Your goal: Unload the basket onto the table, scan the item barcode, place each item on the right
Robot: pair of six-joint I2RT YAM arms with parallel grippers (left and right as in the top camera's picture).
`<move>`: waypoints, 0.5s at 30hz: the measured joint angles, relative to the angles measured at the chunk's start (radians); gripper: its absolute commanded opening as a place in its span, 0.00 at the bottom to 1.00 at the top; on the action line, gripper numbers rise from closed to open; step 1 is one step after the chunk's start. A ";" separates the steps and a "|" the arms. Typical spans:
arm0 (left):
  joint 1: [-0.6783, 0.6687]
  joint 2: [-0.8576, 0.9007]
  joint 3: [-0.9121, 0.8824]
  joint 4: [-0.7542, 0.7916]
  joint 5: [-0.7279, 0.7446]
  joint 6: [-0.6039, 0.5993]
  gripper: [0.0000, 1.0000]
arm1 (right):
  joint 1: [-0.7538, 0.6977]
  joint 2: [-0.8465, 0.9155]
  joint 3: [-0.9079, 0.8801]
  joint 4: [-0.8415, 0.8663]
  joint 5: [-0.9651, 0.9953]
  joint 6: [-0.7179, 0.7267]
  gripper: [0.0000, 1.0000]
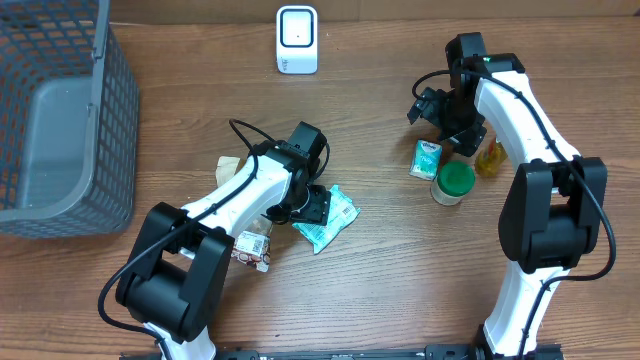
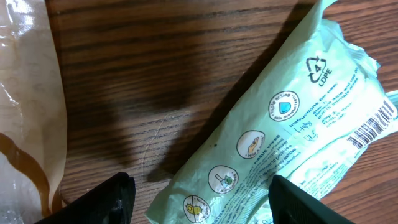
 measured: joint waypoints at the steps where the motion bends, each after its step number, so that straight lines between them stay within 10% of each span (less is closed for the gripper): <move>1: 0.000 0.003 0.000 0.000 0.000 0.000 0.72 | 0.000 0.000 0.000 0.000 0.000 0.000 1.00; 15: 0.000 0.069 0.032 0.000 0.095 -0.001 0.56 | 0.000 0.000 0.000 0.000 0.000 0.000 1.00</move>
